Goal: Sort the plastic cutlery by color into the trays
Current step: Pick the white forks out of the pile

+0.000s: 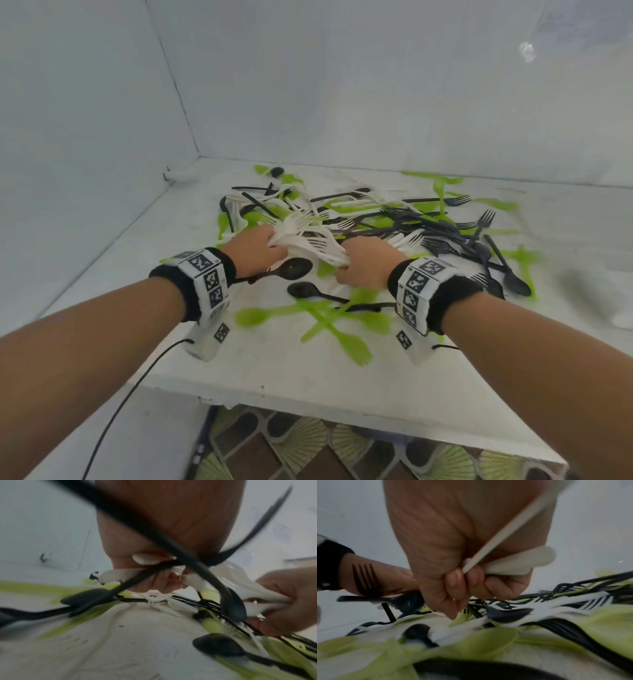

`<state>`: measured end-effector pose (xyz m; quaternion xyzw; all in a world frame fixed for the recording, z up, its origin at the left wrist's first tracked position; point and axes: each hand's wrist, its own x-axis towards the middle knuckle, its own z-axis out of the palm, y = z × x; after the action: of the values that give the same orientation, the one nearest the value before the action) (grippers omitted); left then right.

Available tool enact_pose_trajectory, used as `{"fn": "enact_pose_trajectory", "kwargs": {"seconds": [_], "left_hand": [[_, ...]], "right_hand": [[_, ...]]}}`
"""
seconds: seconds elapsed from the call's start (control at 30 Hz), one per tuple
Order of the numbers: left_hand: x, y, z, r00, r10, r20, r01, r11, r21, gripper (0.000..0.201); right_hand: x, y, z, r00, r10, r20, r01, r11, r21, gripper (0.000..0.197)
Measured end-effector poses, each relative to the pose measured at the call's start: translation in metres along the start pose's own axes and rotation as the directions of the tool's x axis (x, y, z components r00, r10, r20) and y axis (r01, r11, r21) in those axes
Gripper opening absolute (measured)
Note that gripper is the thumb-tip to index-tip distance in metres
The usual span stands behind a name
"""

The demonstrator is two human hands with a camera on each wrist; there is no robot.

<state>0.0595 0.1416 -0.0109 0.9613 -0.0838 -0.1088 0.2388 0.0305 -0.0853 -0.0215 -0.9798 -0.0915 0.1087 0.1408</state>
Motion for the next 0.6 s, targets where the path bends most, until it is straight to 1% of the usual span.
{"fn": "enact_pose_trajectory", "kwargs": {"seconds": [0.03, 0.1, 0.13, 0.17, 0.23, 0.37, 0.43, 0.47, 0.53, 0.6], "left_hand": [[0.003, -0.002, 0.000, 1.000, -0.016, -0.002, 0.016, 1.000, -0.027, 0.021], [0.006, -0.002, 0.003, 0.999, -0.045, 0.014, 0.047, 0.990, -0.134, 0.016], [0.006, -0.002, 0.006, 0.998, -0.059, 0.028, 0.063, 0.980, -0.187, 0.013], [0.005, -0.001, 0.008, 0.997, -0.074, 0.037, 0.080, 0.973, -0.214, 0.011], [0.003, 0.001, 0.011, 0.996, -0.077, 0.042, 0.084, 0.975, -0.208, 0.014], [0.002, -0.001, 0.012, 0.996, -0.077, 0.047, 0.084, 0.981, -0.176, 0.015], [0.002, -0.006, 0.010, 0.995, -0.097, 0.031, 0.101, 0.982, -0.158, 0.016], [0.002, -0.009, 0.008, 0.994, -0.104, 0.020, 0.106, 0.983, -0.150, 0.018], [0.001, -0.015, 0.003, 0.992, -0.123, -0.010, 0.119, 0.978, -0.170, 0.018], [0.001, -0.019, 0.001, 0.988, -0.149, -0.033, 0.137, 0.964, -0.229, 0.014]], "right_hand": [[-0.002, 0.001, 0.000, 1.000, -0.009, 0.024, 0.010, 0.999, -0.031, 0.015], [-0.004, 0.004, 0.000, 0.999, -0.027, 0.038, 0.029, 0.999, -0.038, 0.013], [-0.004, 0.005, 0.000, 0.998, -0.029, 0.051, 0.032, 0.998, -0.049, 0.008], [-0.004, 0.005, 0.000, 0.997, -0.038, 0.073, 0.042, 0.997, -0.063, 0.007], [-0.004, 0.004, 0.002, 0.993, -0.038, 0.114, 0.051, 0.993, -0.109, 0.019], [-0.001, 0.006, 0.005, 0.994, -0.012, 0.110, 0.028, 0.989, -0.148, 0.017], [0.001, 0.005, 0.002, 0.998, -0.030, 0.058, 0.037, 0.992, -0.120, 0.015], [0.002, 0.004, -0.001, 0.999, -0.050, 0.012, 0.051, 0.996, -0.075, 0.015], [0.002, -0.004, -0.010, 0.993, -0.073, -0.096, 0.079, 0.995, 0.060, 0.013], [0.004, -0.017, -0.022, 0.978, -0.037, -0.204, 0.080, 0.976, 0.204, 0.015]]}}
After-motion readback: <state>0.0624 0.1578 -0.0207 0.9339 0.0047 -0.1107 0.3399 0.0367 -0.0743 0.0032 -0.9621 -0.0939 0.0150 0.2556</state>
